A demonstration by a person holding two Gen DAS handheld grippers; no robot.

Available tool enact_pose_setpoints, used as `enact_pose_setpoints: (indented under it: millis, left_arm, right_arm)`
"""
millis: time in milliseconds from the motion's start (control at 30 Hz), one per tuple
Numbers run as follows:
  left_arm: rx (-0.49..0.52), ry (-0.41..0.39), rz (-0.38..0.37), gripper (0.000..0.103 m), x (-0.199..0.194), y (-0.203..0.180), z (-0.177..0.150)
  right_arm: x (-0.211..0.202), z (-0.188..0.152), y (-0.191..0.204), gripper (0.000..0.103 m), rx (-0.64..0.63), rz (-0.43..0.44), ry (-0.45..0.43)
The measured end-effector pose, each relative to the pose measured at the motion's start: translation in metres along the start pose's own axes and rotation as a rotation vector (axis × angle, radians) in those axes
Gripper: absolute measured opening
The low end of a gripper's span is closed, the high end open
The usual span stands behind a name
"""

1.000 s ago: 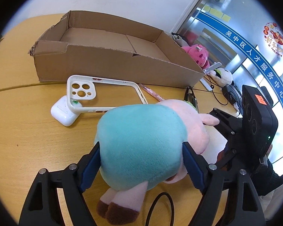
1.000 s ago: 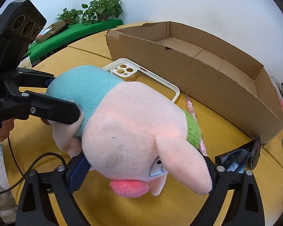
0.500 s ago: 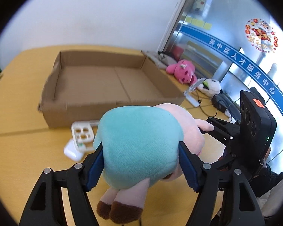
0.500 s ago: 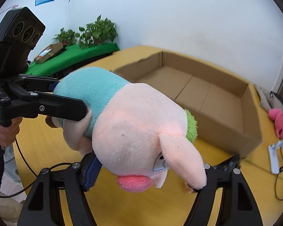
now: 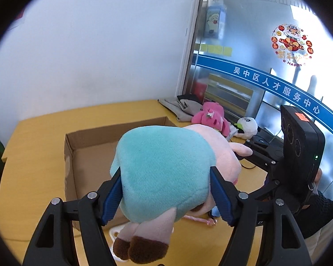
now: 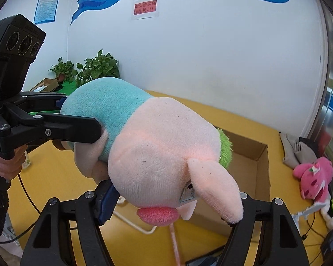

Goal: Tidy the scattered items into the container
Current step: 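Carry the plush pig in the left gripper over the cardboard box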

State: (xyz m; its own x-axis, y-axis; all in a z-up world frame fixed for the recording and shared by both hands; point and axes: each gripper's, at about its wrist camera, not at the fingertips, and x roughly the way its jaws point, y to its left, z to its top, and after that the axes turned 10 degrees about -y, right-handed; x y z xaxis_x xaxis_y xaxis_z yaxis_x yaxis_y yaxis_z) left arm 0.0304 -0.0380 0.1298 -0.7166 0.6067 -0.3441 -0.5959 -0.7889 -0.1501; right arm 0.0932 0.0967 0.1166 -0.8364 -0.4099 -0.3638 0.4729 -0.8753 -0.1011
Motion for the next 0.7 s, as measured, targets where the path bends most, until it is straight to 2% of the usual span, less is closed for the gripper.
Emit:
enact_pose_setpoints:
  millis: [267,433,567,700]
  left_arm:
    - [0.006,-0.046,0.03,0.072,0.025,0.038,0.076]
    - [0.014,-0.06,0.059,0.072,0.052,0.061,0.108]
    - [0.001,-0.018,0.084,0.072,0.086,0.082,0.116]
    - [-0.024,0.033,0.098,0.072,0.125,0.107,0.112]
  right_arm:
    - [0.057,0.079,-0.029,0.079,-0.048,-0.014,-0.047]
    - [0.095,0.119,-0.05,0.079,-0.048,-0.017,-0.063]
    - [0.133,0.129,-0.065,0.078,-0.03,-0.008,-0.037]
    - [0.175,0.121,-0.084,0.078,0.016,-0.004,-0.007]
